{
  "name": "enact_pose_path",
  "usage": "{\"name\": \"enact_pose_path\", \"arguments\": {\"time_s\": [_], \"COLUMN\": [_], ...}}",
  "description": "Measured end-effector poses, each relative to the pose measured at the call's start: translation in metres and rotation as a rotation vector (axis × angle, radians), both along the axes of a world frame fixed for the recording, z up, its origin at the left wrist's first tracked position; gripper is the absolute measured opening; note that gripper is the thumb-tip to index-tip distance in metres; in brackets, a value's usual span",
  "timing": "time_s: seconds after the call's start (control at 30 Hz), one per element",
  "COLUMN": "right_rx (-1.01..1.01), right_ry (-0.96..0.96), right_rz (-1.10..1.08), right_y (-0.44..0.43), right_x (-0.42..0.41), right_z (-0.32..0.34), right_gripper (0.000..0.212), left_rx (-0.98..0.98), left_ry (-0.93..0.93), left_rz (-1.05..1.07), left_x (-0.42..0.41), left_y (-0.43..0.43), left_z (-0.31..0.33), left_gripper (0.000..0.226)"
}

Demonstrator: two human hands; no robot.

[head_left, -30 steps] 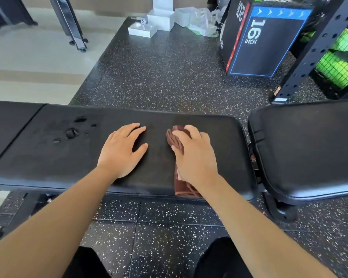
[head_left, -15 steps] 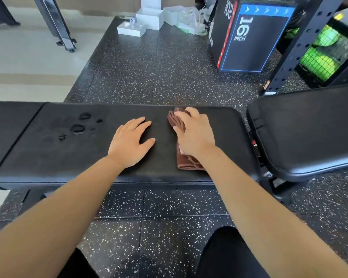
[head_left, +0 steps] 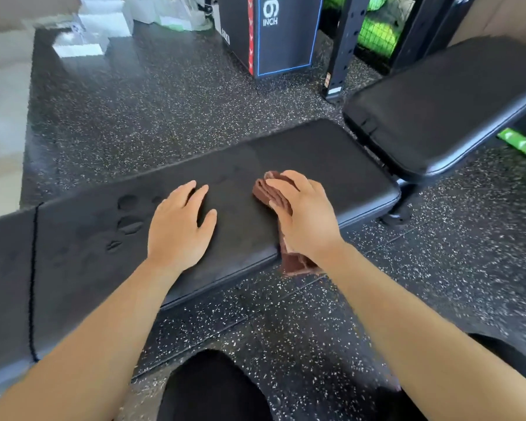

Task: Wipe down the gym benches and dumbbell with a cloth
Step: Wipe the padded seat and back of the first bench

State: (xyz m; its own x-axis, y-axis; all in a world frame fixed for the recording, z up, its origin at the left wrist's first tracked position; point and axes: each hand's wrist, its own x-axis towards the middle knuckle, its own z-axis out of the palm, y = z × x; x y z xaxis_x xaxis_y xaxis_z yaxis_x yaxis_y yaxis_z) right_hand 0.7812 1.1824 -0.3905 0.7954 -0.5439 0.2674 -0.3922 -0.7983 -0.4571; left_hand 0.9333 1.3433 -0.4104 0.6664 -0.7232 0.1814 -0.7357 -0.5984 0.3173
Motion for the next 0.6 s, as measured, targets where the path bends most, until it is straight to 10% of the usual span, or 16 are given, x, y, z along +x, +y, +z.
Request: {"name": "enact_pose_path", "arguments": {"time_s": [0.6], "right_rx": [-0.159], "right_ry": [-0.196], "right_rz": [0.079], "right_y": [0.024], "right_x": [-0.035], "right_z": [-0.023], "right_gripper": [0.040], "left_rx": [0.097], "left_ry": [0.015], "left_rz": [0.075], "left_x": [-0.071], "left_y": [0.008], "left_z": [-0.004], "left_gripper": [0.051]}}
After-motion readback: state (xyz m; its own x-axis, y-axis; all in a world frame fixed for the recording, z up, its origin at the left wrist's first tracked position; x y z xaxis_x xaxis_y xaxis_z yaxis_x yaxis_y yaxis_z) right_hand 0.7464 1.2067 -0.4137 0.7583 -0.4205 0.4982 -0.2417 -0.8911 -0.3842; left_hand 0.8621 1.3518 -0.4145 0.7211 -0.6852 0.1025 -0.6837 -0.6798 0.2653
